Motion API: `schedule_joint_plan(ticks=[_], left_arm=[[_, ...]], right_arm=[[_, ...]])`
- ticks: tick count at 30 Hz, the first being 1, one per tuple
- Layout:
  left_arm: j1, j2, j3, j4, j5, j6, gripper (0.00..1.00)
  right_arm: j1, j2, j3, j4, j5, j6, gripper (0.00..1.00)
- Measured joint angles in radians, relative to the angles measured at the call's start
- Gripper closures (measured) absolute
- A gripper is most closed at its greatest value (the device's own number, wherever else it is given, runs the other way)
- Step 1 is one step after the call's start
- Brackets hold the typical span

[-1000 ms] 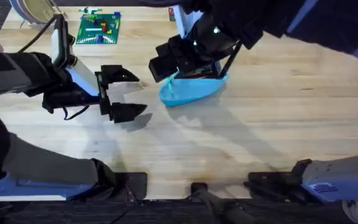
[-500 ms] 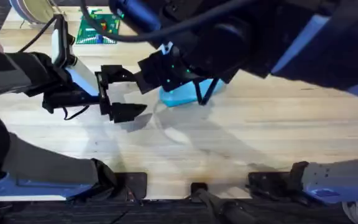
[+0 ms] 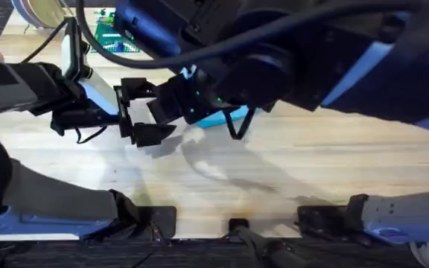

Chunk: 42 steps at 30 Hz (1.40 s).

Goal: Unzip the bag, pick up the pens from the table one at a time and place them inside, then zip the bag closed.

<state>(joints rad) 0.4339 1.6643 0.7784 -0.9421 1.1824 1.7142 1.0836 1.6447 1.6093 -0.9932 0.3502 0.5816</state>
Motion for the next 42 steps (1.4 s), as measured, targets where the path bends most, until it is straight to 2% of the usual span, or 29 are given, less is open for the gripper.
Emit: schedule_joint_plan(ticks=[13,21,32,42], left_arm=[[0.0,0.0,0.0,0.0,0.0,0.0,0.007],[0.0,0.0,0.0,0.0,0.0,0.0,0.007],[0.0,0.0,0.0,0.0,0.0,0.0,0.008],[0.0,0.0,0.0,0.0,0.0,0.0,0.007]], right_arm=[[0.0,0.007,0.002,0.026,-0.007,0.003,0.004],[-0.006,0.096,0.007,0.06,-0.002,0.003,0.005],[-0.086,0.127,0.008,0.08,0.001,0.031,0.004],[-0.091,0.138,0.008,0.084,0.001,0.05,0.005]])
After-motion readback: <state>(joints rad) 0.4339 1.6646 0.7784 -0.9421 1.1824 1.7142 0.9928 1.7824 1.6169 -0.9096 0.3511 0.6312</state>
